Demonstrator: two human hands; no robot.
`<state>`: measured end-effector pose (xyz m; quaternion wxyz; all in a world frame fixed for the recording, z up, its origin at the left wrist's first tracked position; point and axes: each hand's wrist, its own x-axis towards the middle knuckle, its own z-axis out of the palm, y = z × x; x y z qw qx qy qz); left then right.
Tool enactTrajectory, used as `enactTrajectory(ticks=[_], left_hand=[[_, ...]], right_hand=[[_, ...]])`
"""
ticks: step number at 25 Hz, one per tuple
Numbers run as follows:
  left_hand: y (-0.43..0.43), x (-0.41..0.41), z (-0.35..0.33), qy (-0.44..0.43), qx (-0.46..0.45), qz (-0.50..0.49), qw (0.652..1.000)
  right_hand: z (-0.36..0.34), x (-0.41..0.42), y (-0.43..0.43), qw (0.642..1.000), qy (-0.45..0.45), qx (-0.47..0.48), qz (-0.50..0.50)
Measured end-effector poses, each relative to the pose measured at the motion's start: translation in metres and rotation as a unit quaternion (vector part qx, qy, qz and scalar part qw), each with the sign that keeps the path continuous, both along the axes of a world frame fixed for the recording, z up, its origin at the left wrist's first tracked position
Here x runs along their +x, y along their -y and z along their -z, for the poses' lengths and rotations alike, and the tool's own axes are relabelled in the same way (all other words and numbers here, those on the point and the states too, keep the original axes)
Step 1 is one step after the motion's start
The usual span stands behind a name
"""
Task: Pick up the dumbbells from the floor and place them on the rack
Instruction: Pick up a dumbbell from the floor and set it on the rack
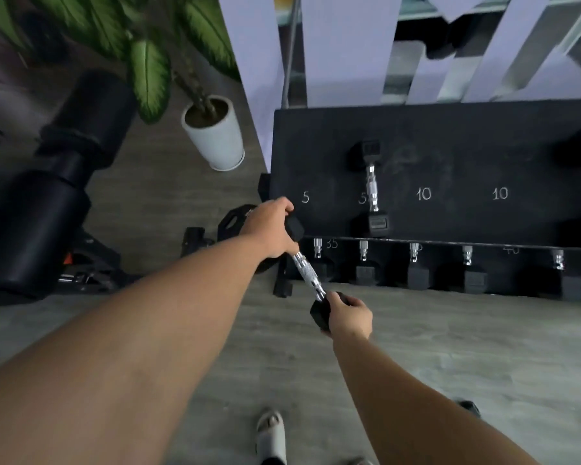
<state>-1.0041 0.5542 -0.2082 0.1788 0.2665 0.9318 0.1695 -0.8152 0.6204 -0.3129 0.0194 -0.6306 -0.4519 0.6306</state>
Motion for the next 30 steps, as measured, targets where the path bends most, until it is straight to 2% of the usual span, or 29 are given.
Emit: enactTrajectory(ticks=[4,9,15,21,22,26,30], left_hand=[[-0.051,-0.063,-0.027,-0.042,0.013,0.106,0.993],[-0.117,-0.167,-0.019,-0.086,-0.041,0.237,0.967],[-0.162,-0.257,0.025,-0.071,-0.105,0.276,0.953],[-0.185,-0.273,0.068,-0.047,-0.135,0.333,0.932],[-0.186,-0.27,0.075,-0.049,-0.134,0.336,0.931],[-0.179,-0.265,0.095,-0.06,-0.13,0.338,0.93],[-0.174,-0.266,0.091,-0.033,-0.137,0.338,0.931]], right_hand=[[-0.013,-0.063,-0.022,0.997,-0.043,-0.036,0.058],[0.0,-0.166,-0.05,0.987,-0.07,-0.076,0.122],[0.036,-0.265,-0.071,0.988,0.02,-0.097,0.115],[0.05,-0.281,-0.081,0.983,0.16,-0.054,0.073],[0.047,-0.281,-0.079,0.983,0.171,-0.051,0.042],[0.042,-0.268,-0.069,0.983,0.184,0.006,-0.003],[0.033,-0.247,-0.084,0.971,0.187,0.117,-0.097]])
